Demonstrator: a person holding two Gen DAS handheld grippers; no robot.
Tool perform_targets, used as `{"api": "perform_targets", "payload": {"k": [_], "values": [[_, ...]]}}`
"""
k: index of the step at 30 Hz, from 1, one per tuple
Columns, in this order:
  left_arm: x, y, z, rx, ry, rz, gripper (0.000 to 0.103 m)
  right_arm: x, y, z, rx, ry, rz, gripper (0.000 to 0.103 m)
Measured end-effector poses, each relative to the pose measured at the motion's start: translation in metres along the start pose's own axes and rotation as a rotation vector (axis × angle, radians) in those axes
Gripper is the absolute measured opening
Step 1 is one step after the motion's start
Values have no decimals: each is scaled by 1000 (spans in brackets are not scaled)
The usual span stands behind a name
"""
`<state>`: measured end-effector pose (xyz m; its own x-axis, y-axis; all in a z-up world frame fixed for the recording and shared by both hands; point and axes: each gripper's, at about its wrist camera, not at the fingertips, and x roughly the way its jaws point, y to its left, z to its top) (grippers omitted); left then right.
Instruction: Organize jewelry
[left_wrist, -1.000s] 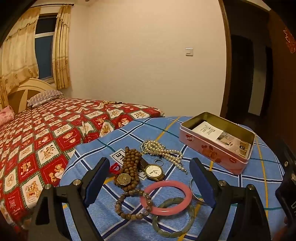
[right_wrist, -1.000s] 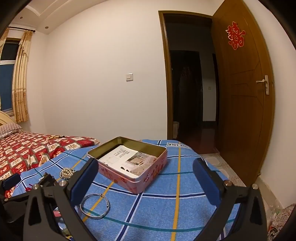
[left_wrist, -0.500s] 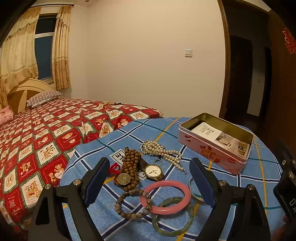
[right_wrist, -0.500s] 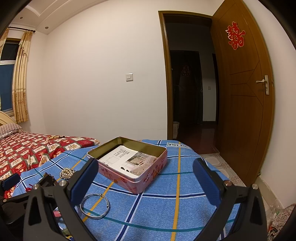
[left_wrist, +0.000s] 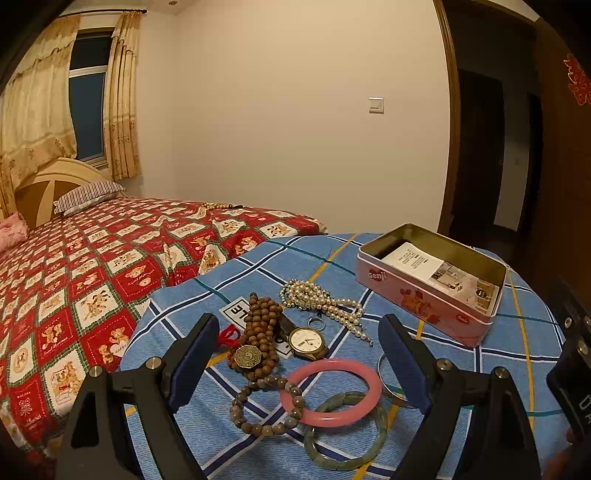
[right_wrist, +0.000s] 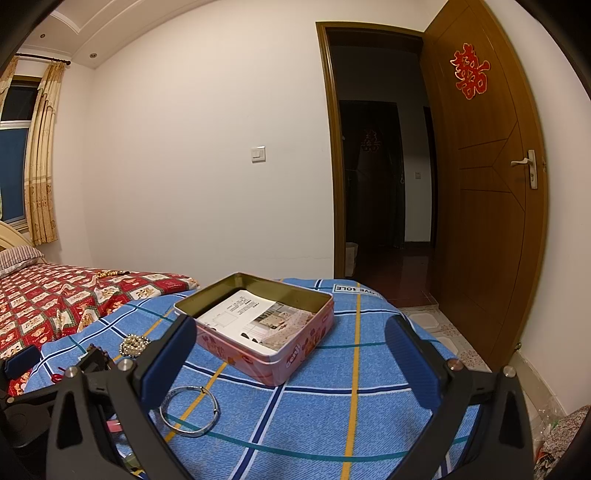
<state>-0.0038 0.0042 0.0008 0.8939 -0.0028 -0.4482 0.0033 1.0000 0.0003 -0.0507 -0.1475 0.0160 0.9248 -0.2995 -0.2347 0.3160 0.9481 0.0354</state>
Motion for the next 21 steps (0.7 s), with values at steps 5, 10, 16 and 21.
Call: {"api": "perform_targets", "payload": {"k": [5, 10, 16, 21], "values": [[0, 1, 1, -3, 4, 0, 88, 0, 0, 0, 0, 0, 0, 103], [0, 1, 1, -3, 4, 0, 88, 0, 0, 0, 0, -1, 0, 103], [-1, 1, 0, -2, 4, -1, 88, 1, 0, 0, 0, 0, 0, 103], [-1, 1, 0, -2, 4, -1, 88, 1, 0, -1, 4, -1, -4, 103]]}}
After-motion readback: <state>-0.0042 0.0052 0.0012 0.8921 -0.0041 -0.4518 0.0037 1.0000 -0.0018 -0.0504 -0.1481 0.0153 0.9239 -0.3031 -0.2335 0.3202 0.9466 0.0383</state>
